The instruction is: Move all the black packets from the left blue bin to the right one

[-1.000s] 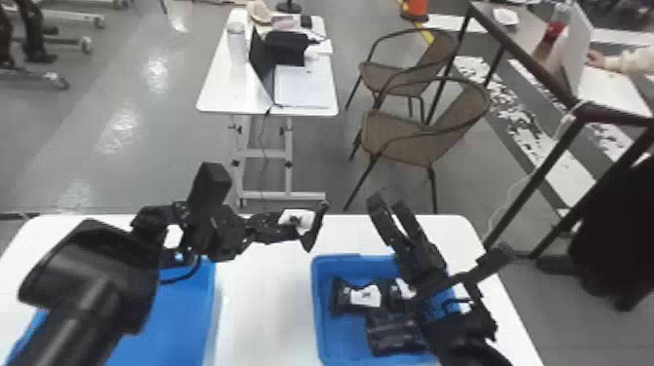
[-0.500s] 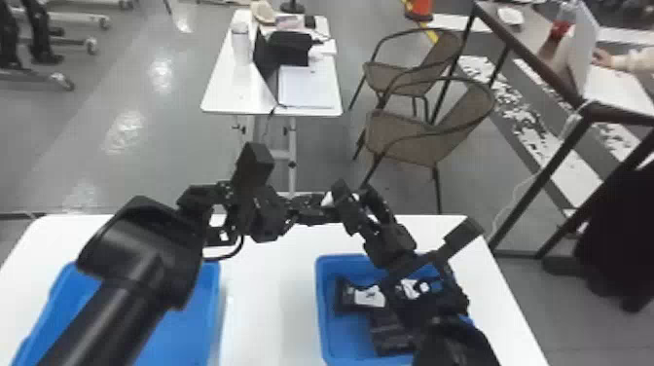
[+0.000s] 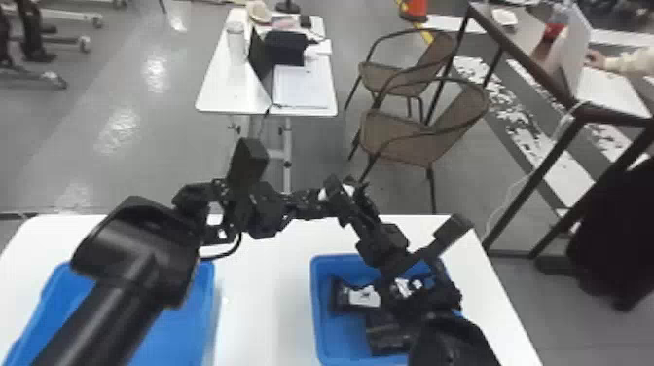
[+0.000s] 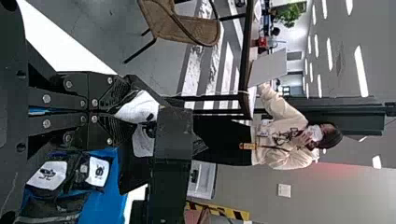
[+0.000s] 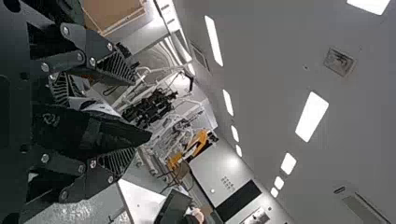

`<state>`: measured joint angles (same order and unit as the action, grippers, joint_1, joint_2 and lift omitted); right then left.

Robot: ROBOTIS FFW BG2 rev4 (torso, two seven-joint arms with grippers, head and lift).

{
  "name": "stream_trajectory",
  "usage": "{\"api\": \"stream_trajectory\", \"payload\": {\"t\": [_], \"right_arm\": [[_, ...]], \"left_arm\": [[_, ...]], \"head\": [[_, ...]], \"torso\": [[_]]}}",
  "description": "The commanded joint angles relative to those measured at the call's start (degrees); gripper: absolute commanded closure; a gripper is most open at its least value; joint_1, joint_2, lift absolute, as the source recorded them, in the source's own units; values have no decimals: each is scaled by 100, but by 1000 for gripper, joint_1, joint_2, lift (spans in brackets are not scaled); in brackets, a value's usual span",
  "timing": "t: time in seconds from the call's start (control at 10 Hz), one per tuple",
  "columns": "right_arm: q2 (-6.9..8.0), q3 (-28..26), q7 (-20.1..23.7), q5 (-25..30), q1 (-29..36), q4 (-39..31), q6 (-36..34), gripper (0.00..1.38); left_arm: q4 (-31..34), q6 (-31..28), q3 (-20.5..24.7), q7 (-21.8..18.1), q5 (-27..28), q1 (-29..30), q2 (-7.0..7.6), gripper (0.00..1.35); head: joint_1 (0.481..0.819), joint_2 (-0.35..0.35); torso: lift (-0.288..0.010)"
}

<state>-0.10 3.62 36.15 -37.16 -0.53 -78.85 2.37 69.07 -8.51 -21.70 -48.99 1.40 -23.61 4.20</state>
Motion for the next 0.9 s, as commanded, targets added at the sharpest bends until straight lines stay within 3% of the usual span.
{"api": "stream_trajectory", "payload": {"t": [0.0,0.2,0.4,0.5,0.6,0.8], "right_arm": [[15,7,7,86,35,19,-201,1266],[15,-2,103,-81,9,203,-201,1280],[15,-46,147,-169,-53,344,-175,1280],[15,-195,138,-204,-53,414,-149,1280],[15,-547,130,-73,44,423,-149,1280],[15,-1250,130,156,431,440,-360,1279]], "left_arm": [[1,68,-1,12,-52,-30,-16,1208],[1,139,-54,12,-246,-38,2,1119],[10,33,-27,74,-457,32,19,410],[212,-116,96,74,-501,155,142,174],[625,-301,289,153,-606,383,380,87],[1346,-327,834,399,-914,990,881,122]], "head": [[695,-149],[695,-145],[695,-149],[695,-150],[695,-150],[695,-149]], "torso": [[0],[0],[0],[0],[0],[0]]}}
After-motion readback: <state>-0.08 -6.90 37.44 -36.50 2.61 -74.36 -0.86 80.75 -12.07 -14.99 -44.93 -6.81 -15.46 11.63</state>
